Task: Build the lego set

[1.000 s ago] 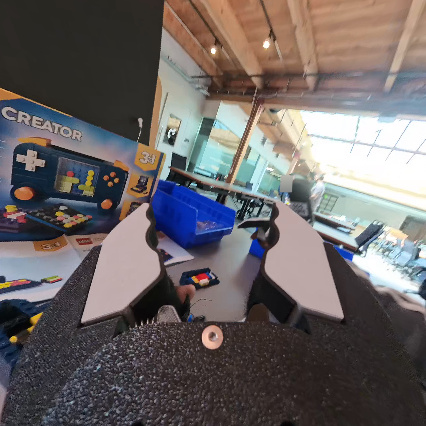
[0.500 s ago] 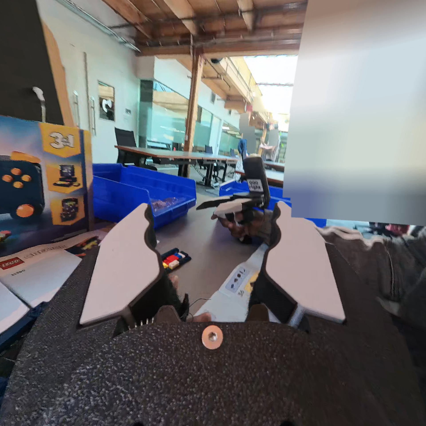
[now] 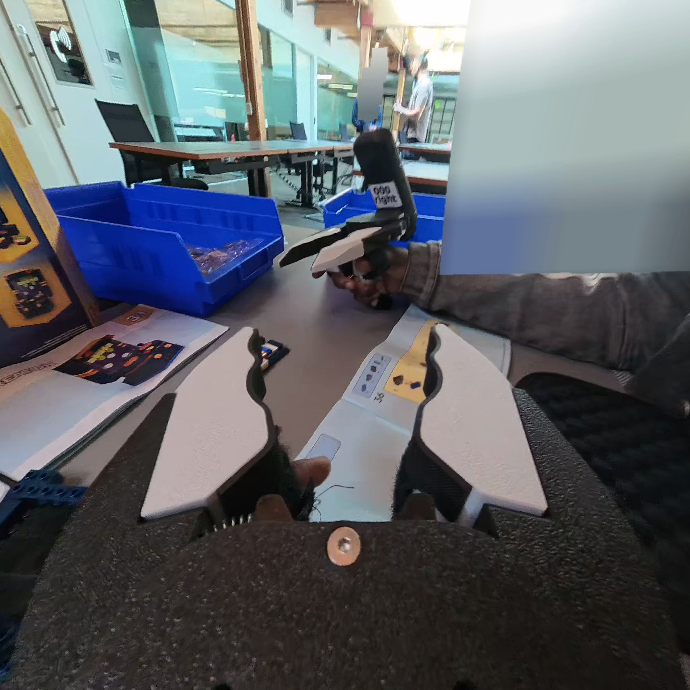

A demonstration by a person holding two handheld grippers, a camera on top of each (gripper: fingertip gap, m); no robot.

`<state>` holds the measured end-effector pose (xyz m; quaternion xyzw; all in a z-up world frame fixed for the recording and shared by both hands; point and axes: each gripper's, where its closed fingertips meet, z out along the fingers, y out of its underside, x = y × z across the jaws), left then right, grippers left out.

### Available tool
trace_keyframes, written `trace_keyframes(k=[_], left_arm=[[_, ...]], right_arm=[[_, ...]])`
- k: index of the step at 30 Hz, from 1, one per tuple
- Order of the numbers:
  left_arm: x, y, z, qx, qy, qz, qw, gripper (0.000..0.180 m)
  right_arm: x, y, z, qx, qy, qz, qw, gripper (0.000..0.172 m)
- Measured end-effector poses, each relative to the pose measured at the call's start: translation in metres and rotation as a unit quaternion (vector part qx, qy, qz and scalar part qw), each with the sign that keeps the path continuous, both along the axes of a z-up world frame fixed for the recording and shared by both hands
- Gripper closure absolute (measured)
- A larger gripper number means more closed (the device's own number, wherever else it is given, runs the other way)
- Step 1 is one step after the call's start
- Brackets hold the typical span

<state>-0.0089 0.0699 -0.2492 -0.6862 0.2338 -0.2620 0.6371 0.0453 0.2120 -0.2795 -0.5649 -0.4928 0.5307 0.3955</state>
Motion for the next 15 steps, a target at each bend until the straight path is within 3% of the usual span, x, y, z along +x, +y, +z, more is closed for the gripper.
trace_keyframes(k=[6, 15], left_arm=[[-0.015, 0.01, -0.038, -0.079, 0.102, 0.055, 0.99, 0.119], [-0.023, 0.012, -0.048, -0.109, 0.113, 0.072, 0.985, 0.131]], right_arm=[[0.0, 0.0, -0.001, 0.0, -0.005, -0.002, 1.0, 0.121], [-0.001, -0.001, -0.003, -0.002, -0.013, 0.001, 1.0, 0.121]])
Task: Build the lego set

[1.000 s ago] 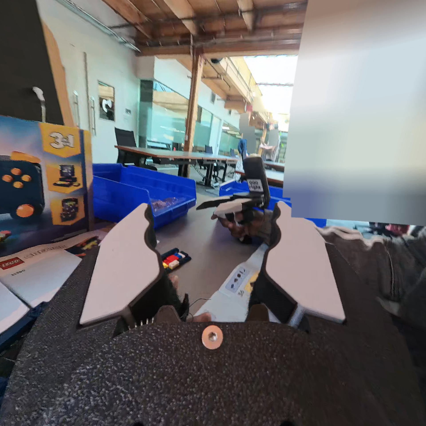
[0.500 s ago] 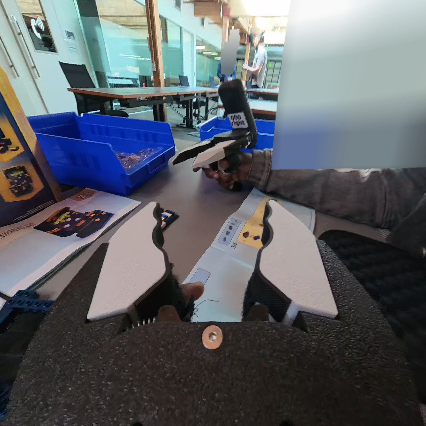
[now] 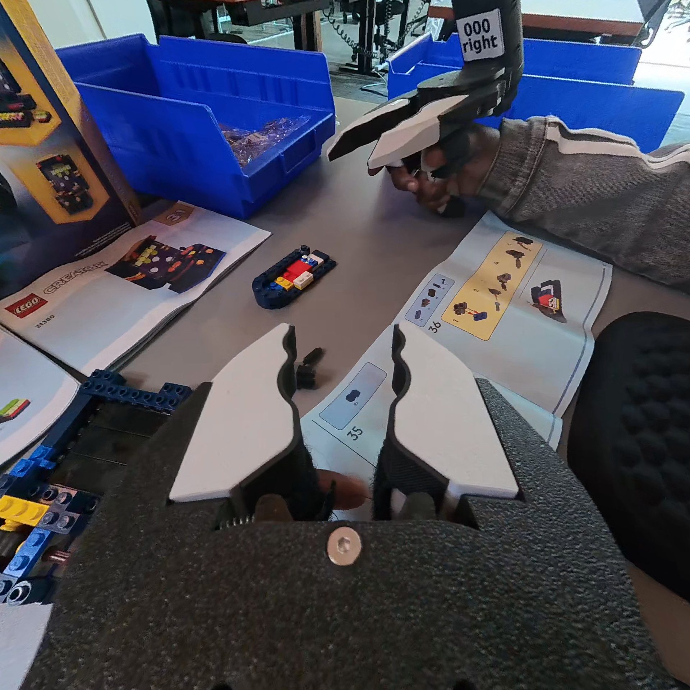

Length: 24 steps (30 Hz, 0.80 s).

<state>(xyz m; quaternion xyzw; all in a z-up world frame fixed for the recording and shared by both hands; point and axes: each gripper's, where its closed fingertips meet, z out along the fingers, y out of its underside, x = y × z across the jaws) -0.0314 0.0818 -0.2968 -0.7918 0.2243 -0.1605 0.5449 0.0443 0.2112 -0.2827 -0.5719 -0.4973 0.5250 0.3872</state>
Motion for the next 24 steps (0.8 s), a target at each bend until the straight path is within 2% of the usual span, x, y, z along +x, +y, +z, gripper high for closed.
trace_keyframes(k=[7, 19, 24], left_arm=[[0.003, -0.002, -0.01, -0.001, 0.06, -0.009, 0.998, 0.134], [-0.017, 0.002, -0.042, -0.072, 0.134, 0.034, 0.988, 0.137], [-0.02, 0.012, -0.048, -0.098, 0.127, 0.031, 0.986, 0.142]], right_arm=[[-0.001, 0.0, -0.002, 0.003, -0.008, 0.0, 1.0, 0.121], [-0.002, -0.002, -0.005, 0.005, -0.018, 0.003, 1.0, 0.122], [-0.003, -0.002, -0.006, 0.006, -0.022, 0.004, 1.0, 0.122]])
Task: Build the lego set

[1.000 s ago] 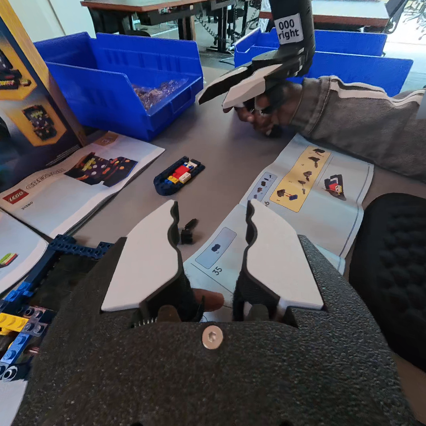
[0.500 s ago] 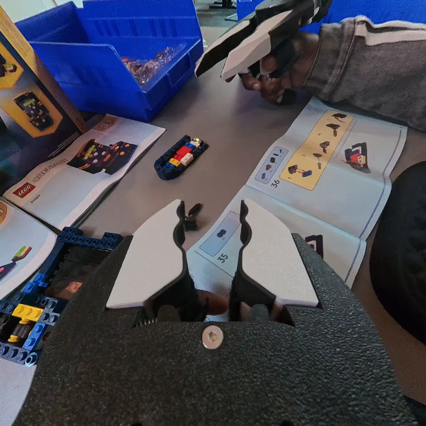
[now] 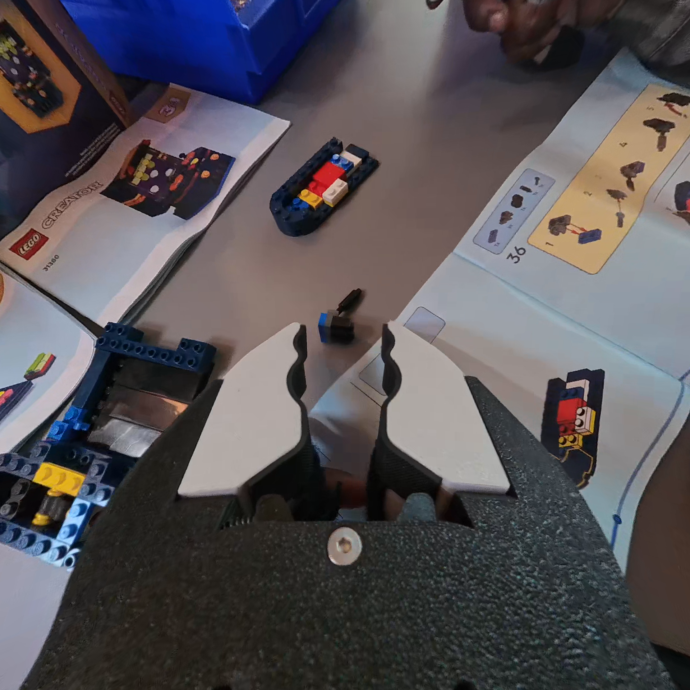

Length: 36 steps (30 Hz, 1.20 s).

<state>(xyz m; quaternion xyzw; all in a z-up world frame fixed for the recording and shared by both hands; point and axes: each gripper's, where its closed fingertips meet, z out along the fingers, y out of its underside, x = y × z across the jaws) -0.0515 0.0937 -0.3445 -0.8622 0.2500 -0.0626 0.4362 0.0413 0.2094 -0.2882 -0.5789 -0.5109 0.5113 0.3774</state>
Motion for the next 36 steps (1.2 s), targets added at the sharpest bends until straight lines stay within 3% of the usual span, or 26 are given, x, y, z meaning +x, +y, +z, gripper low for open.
trace_keyframes(k=[8, 18, 22, 26, 33, 36], left_arm=[[-0.003, 0.007, -0.009, -0.037, -0.006, -0.002, 0.999, 0.154], [-0.001, 0.006, 0.0, -0.015, -0.034, -0.009, 0.999, 0.162], [0.006, 0.008, 0.04, 0.058, -0.17, -0.008, 0.984, 0.162], [0.009, 0.002, 0.089, 0.125, -0.345, -0.018, 0.93, 0.162], [0.008, -0.002, 0.106, 0.121, -0.469, -0.02, 0.874, 0.162], [0.013, -0.004, 0.103, 0.106, -0.479, -0.029, 0.871, 0.162]], right_arm=[[0.0, 0.0, 0.001, 0.002, 0.002, 0.0, 1.0, 0.122], [-0.001, -0.001, 0.0, 0.005, -0.001, 0.002, 1.0, 0.122], [0.0, -0.003, 0.0, 0.011, 0.0, 0.003, 1.0, 0.122], [-0.001, -0.007, 0.002, 0.045, 0.004, 0.007, 0.999, 0.124], [-0.008, -0.03, 0.027, 0.101, 0.032, 0.028, 0.994, 0.131], [-0.01, -0.048, 0.036, 0.117, 0.036, 0.056, 0.991, 0.136]])
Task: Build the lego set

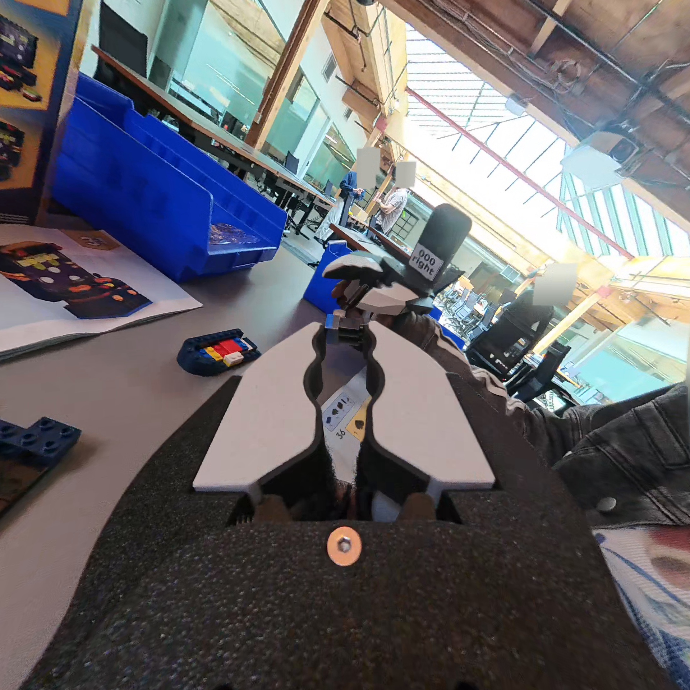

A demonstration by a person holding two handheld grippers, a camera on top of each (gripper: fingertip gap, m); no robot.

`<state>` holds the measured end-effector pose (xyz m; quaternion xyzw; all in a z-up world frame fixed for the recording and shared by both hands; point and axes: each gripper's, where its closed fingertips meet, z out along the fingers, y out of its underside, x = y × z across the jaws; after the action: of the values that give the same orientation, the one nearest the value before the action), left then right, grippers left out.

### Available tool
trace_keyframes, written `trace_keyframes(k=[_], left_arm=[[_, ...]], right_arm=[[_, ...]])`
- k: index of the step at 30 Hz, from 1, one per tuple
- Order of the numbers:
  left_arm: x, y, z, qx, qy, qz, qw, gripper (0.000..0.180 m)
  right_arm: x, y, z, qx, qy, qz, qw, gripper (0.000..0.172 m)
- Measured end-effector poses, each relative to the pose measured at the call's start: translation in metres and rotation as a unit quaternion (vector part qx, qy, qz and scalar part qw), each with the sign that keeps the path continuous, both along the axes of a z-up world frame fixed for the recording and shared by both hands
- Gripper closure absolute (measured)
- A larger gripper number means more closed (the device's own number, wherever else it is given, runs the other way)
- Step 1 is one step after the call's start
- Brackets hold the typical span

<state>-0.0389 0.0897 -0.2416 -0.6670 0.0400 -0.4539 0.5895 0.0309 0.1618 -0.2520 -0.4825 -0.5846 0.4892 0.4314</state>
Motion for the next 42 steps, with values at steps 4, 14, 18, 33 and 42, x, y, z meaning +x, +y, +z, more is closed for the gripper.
trace_keyframes(k=[4, 14, 18, 33, 42], left_arm=[[0.008, -0.002, -0.006, 0.003, 0.035, -0.01, 0.999, 0.162], [0.014, -0.001, -0.02, -0.001, 0.098, -0.019, 0.995, 0.162], [0.013, -0.001, -0.022, -0.007, 0.096, -0.021, 0.995, 0.162], [0.019, -0.003, -0.032, -0.027, 0.111, -0.042, 0.993, 0.162], [0.02, -0.003, -0.037, -0.035, 0.124, -0.047, 0.991, 0.162]], right_arm=[[-0.001, -0.004, -0.003, 0.012, -0.007, 0.005, 1.0, 0.138], [0.004, -0.008, -0.032, -0.02, -0.076, 0.043, 0.996, 0.145], [0.003, -0.008, -0.04, -0.019, -0.092, 0.045, 0.995, 0.145], [0.0, -0.008, -0.063, -0.025, -0.135, 0.044, 0.99, 0.145], [0.0, -0.007, -0.065, -0.023, -0.14, 0.043, 0.989, 0.144]])
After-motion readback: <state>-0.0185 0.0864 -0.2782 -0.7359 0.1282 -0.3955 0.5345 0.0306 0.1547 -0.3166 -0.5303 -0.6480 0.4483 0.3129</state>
